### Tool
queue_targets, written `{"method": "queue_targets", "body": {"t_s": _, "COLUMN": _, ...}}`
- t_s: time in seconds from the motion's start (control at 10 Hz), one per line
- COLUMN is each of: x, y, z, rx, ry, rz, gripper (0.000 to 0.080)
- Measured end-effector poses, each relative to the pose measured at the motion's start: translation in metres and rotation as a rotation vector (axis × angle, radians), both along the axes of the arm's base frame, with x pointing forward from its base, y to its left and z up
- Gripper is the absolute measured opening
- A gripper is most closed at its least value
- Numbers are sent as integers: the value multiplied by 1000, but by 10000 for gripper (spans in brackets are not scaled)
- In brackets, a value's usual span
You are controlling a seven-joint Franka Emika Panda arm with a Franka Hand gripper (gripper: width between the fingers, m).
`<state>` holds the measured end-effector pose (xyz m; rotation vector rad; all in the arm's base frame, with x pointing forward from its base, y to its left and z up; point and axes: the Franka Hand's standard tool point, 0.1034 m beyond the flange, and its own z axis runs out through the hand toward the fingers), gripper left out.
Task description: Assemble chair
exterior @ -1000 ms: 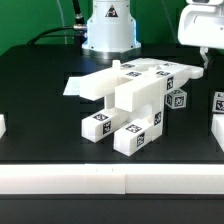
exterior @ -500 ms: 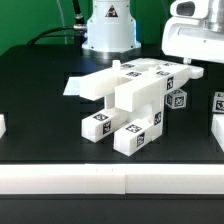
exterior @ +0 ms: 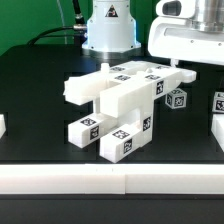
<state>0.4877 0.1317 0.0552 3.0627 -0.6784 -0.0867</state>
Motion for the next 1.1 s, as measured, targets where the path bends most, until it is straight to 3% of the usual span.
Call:
{"method": "queue_targets", "body": {"t_s": 0.5, "x": 24, "y": -22, "z": 7, "rx": 9, "ry": -21, "rz": 30, "gripper": 649}}
{"method": "queue_targets", "body": {"t_s": 0.7, "x": 29, "y": -22, "z": 8, "rx": 10, "ry": -27, "rz": 25, "gripper": 649}}
{"method": "queue_targets", "body": {"t_s": 1.1, "x": 6, "y": 33, "z": -3, "rx": 15, "ry": -41, "rz": -26, "gripper": 649}}
